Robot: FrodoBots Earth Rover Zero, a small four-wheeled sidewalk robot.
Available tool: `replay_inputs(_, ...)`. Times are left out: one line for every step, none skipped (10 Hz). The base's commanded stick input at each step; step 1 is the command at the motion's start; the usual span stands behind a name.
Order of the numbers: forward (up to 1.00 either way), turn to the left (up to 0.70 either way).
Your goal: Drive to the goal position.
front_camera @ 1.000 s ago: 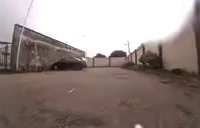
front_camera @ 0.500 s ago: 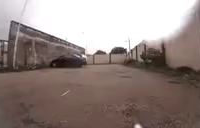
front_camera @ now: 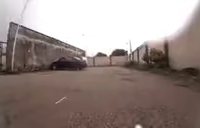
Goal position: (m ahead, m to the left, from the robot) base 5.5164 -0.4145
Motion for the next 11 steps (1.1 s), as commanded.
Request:
replay_inputs(0.70, 0.03)
replay_inputs(0.70, 0.03)
replay_inputs(0.70, 0.03)
replay_inputs(0.70, 0.03)
replay_inputs(0.70, 0.03)
replay_inputs(0.70, 0.03)
replay_inputs(0.70, 0.03)
replay_inputs(0.70, 0.03)
replay_inputs(0.70, 0.03)
replay_inputs(0.70, 0.03)
replay_inputs(0.70, 0.03)
